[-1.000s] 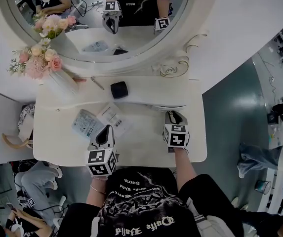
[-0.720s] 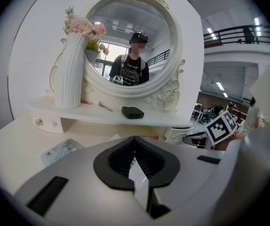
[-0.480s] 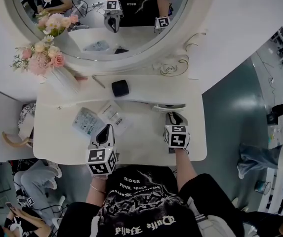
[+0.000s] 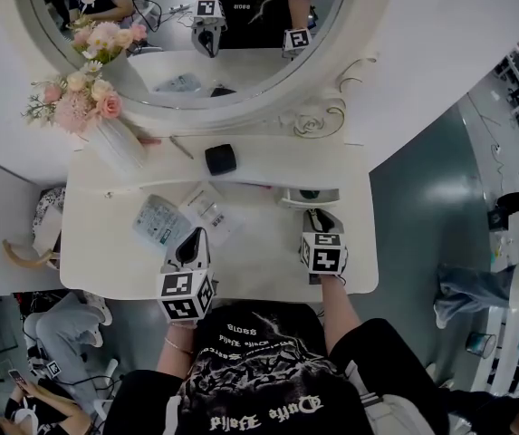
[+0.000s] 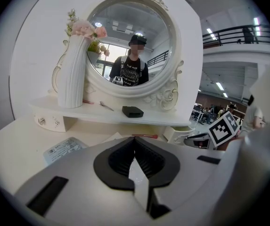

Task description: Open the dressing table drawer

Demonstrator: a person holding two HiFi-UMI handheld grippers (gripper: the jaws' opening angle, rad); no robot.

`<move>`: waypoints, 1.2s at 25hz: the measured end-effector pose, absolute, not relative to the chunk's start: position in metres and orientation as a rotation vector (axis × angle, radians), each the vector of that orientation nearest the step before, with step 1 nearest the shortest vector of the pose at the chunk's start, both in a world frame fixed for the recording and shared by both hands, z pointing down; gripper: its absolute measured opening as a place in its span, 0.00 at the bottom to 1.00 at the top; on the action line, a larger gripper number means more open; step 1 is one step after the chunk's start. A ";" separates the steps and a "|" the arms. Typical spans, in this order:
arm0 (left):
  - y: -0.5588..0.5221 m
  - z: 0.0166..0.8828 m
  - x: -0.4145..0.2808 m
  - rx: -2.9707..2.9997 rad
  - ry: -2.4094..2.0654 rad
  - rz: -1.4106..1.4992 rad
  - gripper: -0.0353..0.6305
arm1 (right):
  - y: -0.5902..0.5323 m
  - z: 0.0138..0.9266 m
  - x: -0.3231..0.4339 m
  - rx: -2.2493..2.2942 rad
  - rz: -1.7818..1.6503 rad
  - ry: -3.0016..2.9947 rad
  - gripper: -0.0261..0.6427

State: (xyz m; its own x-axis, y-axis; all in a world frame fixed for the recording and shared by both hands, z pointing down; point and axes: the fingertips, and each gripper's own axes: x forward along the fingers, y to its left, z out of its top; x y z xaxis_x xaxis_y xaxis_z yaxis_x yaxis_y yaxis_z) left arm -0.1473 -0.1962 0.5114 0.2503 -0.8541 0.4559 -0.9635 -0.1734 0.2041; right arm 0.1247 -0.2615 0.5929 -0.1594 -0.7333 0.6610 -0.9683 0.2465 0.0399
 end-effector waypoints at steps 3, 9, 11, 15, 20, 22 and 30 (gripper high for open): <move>-0.195 0.511 -0.147 2.083 -1.652 0.325 0.08 | -0.259 0.593 0.124 1.545 0.540 -1.958 0.19; -0.192 0.513 -0.143 2.091 -1.641 0.325 0.08 | -0.251 0.593 0.124 1.554 0.542 -1.955 0.19; -0.192 0.513 -0.142 2.094 -1.637 0.325 0.08 | -0.249 0.593 0.123 1.557 0.544 -1.954 0.19; -0.191 0.514 -0.140 2.100 -1.631 0.326 0.08 | -0.246 0.593 0.123 1.563 0.543 -1.953 0.19; -0.192 0.514 -0.137 2.107 -1.623 0.325 0.08 | -0.242 0.594 0.123 1.577 0.547 -1.947 0.19; -0.191 0.514 -0.138 2.108 -1.621 0.326 0.08 | -0.241 0.593 0.123 1.582 0.548 -1.944 0.19; -0.190 0.515 -0.140 2.102 -1.618 0.319 0.08 | -0.237 0.592 0.122 1.591 0.545 -1.938 0.19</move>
